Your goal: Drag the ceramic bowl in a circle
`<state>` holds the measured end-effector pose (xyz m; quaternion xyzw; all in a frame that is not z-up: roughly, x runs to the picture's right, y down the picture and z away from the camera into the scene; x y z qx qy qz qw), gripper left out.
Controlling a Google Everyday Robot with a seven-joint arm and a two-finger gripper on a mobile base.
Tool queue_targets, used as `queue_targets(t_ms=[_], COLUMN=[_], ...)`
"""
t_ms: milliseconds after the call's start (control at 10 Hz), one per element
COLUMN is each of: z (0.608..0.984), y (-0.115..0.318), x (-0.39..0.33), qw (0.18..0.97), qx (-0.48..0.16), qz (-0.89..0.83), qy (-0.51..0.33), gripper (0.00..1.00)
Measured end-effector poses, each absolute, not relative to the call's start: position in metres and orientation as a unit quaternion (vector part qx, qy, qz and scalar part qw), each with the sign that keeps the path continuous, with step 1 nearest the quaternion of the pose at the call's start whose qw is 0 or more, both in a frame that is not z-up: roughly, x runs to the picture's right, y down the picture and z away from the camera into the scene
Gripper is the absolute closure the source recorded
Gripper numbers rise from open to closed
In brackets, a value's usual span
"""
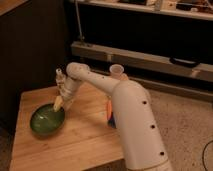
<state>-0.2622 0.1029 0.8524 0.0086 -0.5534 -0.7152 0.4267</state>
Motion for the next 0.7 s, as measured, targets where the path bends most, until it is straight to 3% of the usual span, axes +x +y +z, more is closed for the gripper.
queue_targets(t_ms=[700], z=[0.864], y=[0.106], x=[-0.272], qw=[0.417], qx=[0.006], qz=[-0.715], qy=[-0.561], gripper=[0.43])
